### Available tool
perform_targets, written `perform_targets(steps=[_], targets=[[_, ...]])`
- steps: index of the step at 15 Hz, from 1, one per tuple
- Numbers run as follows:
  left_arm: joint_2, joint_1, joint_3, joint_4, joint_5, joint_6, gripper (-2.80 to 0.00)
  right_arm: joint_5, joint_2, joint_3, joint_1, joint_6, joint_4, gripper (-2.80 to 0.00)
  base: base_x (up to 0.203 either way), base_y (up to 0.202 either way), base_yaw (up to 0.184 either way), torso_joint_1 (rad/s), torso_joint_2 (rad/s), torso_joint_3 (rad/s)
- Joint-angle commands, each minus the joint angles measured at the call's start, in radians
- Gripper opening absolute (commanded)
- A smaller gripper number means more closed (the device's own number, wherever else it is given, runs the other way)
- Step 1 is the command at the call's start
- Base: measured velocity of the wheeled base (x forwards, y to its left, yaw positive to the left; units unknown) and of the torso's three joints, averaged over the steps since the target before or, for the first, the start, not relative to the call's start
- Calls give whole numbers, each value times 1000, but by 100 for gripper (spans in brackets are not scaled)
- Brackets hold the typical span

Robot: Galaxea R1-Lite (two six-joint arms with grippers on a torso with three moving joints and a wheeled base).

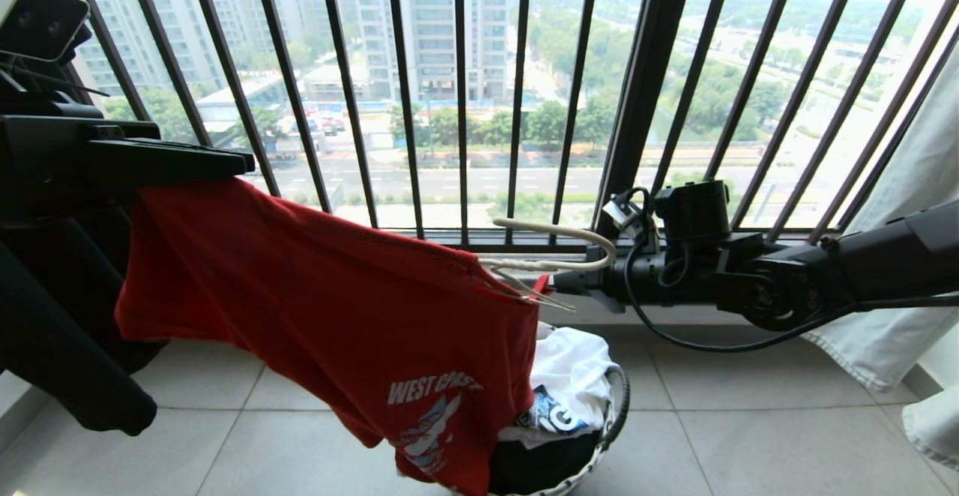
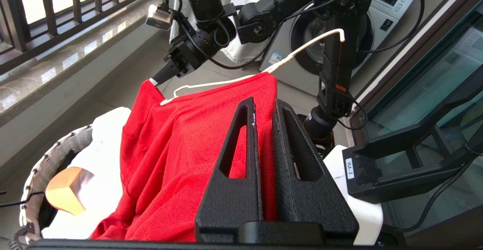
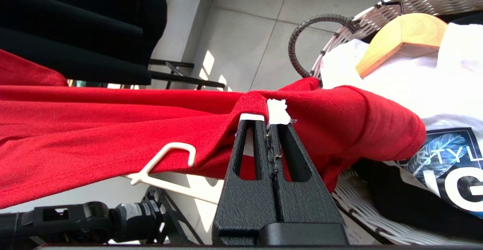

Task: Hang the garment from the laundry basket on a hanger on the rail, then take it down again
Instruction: Hang the clothes on the clothes rack

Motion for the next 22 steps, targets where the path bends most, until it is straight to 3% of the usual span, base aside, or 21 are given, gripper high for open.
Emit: perform_targets(steps=[1,8,13,15,17,19,22], targets=[[-1,1,-1,2,-8,-1,-280,11,2,1,5,1,0,-280,0,0,0,0,0,0],[3,14,-11,2,-8,-5,-280,12,2,65,78,-84,0,-280,0,0,0,0,0,0],[9,37,-19,2,-8,-5,-280,-6,-68,143,63,-121,-2,-280,0,0,0,0,0,0],[18,48,-29,2,-8,-5,-280,-46,-106,162,57,-175,-1,-280,0,0,0,0,0,0],[25,56,-33,2,-8,-7,-280,-117,-96,178,57,-269,-8,-280,0,0,0,0,0,0],[29,56,-35,2,-8,-7,-280,-242,-52,186,58,-303,-42,-280,0,0,0,0,0,0],[35,56,-41,2,-8,-7,-280,-436,22,205,68,-385,-194,-280,0,0,0,0,0,0]])
